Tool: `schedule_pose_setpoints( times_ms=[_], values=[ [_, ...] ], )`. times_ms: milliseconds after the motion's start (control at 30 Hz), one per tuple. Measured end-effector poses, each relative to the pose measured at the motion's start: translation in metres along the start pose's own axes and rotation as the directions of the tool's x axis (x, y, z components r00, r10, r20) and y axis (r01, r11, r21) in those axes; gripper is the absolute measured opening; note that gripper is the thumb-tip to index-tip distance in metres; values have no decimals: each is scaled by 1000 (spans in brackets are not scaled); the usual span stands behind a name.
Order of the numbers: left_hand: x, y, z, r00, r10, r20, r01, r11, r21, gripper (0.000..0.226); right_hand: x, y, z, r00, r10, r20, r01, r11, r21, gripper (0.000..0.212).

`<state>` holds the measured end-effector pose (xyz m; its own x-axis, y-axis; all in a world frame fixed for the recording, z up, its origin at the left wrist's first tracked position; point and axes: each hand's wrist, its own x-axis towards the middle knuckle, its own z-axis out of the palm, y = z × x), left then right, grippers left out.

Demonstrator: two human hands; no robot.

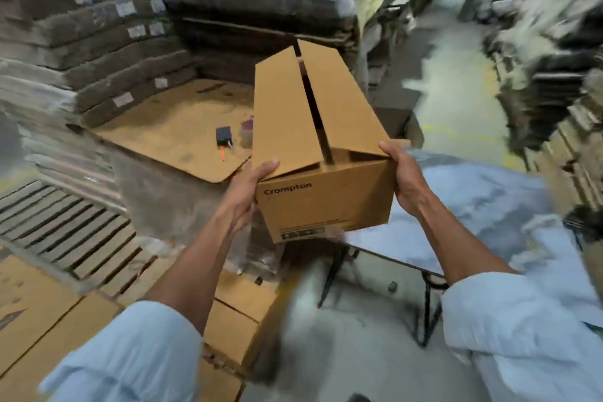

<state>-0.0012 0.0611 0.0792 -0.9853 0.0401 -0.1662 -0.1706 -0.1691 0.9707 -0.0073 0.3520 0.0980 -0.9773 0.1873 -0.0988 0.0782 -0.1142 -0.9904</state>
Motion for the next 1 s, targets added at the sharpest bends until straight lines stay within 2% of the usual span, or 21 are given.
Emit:
schedule_pose_setpoints(
  times_ms=[67, 100, 233, 367, 467, 533, 567, 633, 667, 733, 833, 867, 933, 1000],
  values=[
    [21, -15, 48, 994, -55, 98, 55, 998, 3, 50, -4, 5, -54, 995, 16, -103, -12, 999, 33, 25],
    [30, -23, 72, 985, -85, 151, 81, 996, 27, 52, -7, 8, -79, 987, 29, -159, -23, 999, 40, 26],
    [51, -64, 156, 932, -168, 322, 139, 984, 111, 42, -13, 32, -162, 945, 77, -319, -53, 995, 83, 23],
    [77, -102, 202, 888, -248, 386, 202, 967, 156, 40, -7, 64, -213, 908, 144, -393, -95, 985, 141, 21],
    [103, -117, 223, 877, -260, 405, 223, 965, 137, 44, 12, 92, -236, 900, 169, -403, -94, 976, 198, 38],
    [119, -128, 228, 884, -255, 393, 225, 967, 122, 48, 28, 109, -245, 900, 170, -401, -88, 973, 215, 65],
    [126, -133, 231, 890, -258, 376, 225, 966, 131, 49, 38, 115, -249, 900, 162, -406, -81, 974, 210, 66],
    [133, -144, 237, 920, -242, 309, 194, 965, 176, 46, 55, 124, -251, 905, 145, -400, -98, 986, 135, 42],
    [134, -147, 241, 934, -229, 275, 173, 962, 211, 44, 61, 124, -251, 907, 144, -395, -124, 989, 78, 41],
    [134, -147, 248, 956, -165, 244, 75, 938, 339, 54, 69, 124, -249, 897, 107, -429, -151, 986, -70, 53],
    [133, -149, 247, 922, -29, 385, -181, 848, 498, 86, 64, 118, -241, 827, -70, -558, -105, 955, -276, 56],
    [131, -150, 245, 900, -40, 434, -233, 797, 558, 98, 57, 113, -235, 821, -131, -556, -80, 938, -339, 62],
    [131, -150, 241, 892, -30, 450, -342, 606, 719, 105, 47, 114, -230, 877, -252, -410, -7, 845, -534, 83],
    [129, -142, 236, 894, 45, 446, -425, 399, 813, 81, 45, 120, -226, 935, -272, -229, -3, 637, -771, 88]
  ],
)
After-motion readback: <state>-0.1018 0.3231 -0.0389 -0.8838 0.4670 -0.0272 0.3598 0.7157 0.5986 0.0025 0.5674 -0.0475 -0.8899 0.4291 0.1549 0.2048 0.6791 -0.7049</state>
